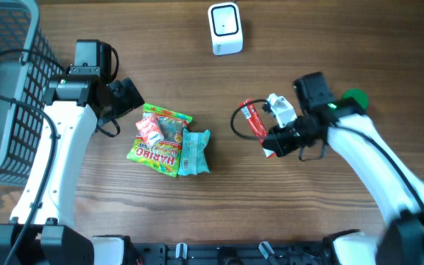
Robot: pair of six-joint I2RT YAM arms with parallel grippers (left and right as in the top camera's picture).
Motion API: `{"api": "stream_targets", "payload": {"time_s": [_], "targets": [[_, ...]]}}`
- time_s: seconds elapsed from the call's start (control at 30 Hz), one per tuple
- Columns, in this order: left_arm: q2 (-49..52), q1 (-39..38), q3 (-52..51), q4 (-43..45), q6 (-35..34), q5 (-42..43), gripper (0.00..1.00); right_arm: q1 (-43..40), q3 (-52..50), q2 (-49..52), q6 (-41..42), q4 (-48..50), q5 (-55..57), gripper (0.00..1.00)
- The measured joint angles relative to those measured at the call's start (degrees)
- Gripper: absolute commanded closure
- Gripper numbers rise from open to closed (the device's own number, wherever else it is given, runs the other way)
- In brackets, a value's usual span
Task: Scan the item barcode
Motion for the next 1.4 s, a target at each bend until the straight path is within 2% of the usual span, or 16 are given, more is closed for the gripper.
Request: {"api": "stream_targets", "payload": {"time_s": [0.17,0.27,0.53,0.93,1.2,1.4], "targets": [[0.0,0.0,0.0,0.0,0.0,0.0,0.00,0.0,0.0,-10.6,-1.2,-6.5,-6.9,0.96],[0.0,0.0,0.0,0.0,0.0,0.0,0.00,0.0,0.0,-15.2,-5.0,-11.8,-12.9,0.96],[0.0,0.0,0.0,0.0,0.0,0.0,0.00,0.0,0.0,-21.9,-12.8,-21.1,-22.0,0.96],[0.0,0.0,0.0,0.0,0.0,0.0,0.00,0.0,0.0,-24.7,-17.5,-20.0,-25.6,0.96],[0.0,0.0,0.0,0.0,0.0,0.0,0.00,0.0,0.0,-24.7,-16.3,-17.4,-25.0,0.96],[0.0,0.0,0.0,0.0,0.0,0.0,0.00,0.0,0.0,-23.9,-3.4,-8.5,-15.0,0.96]]}}
